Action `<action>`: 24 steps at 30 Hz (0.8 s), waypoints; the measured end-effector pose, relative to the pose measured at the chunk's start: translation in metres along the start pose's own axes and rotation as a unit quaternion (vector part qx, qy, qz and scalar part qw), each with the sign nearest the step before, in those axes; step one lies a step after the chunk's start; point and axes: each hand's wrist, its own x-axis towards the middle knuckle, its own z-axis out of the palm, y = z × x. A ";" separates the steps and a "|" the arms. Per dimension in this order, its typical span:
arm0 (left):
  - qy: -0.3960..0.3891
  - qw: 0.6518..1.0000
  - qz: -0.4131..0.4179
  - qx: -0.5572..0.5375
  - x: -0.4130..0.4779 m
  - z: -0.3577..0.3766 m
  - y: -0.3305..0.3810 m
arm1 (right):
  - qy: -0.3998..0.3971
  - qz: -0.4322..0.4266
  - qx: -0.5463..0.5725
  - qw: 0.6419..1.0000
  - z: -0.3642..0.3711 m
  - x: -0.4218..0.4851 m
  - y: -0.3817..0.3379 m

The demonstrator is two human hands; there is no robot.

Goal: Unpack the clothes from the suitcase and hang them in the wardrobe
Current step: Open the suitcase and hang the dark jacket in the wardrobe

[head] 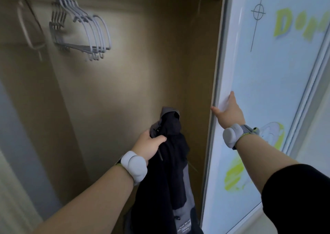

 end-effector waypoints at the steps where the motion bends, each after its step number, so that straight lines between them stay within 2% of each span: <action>1: 0.010 1.000 0.001 0.001 0.007 0.005 0.001 | 0.003 0.009 0.000 1.000 -0.004 0.007 0.005; 14: 0.048 0.999 0.011 0.007 0.071 0.069 0.021 | 0.040 0.099 -0.037 0.994 -0.029 0.078 0.063; 17: 0.055 0.998 0.008 -0.005 0.079 0.076 0.019 | 0.105 0.098 -0.046 0.989 -0.028 0.084 0.067; 20: 0.055 0.998 0.003 -0.027 0.080 0.080 0.017 | 0.200 0.019 -0.057 0.978 -0.015 0.076 0.058; 22: 0.060 0.997 0.004 -0.043 0.080 0.082 0.016 | 0.169 -0.050 -0.008 0.984 -0.002 0.059 0.043; 24: 0.066 0.996 0.008 -0.055 0.078 0.082 0.013 | 0.033 -0.075 0.047 0.996 0.008 0.035 0.023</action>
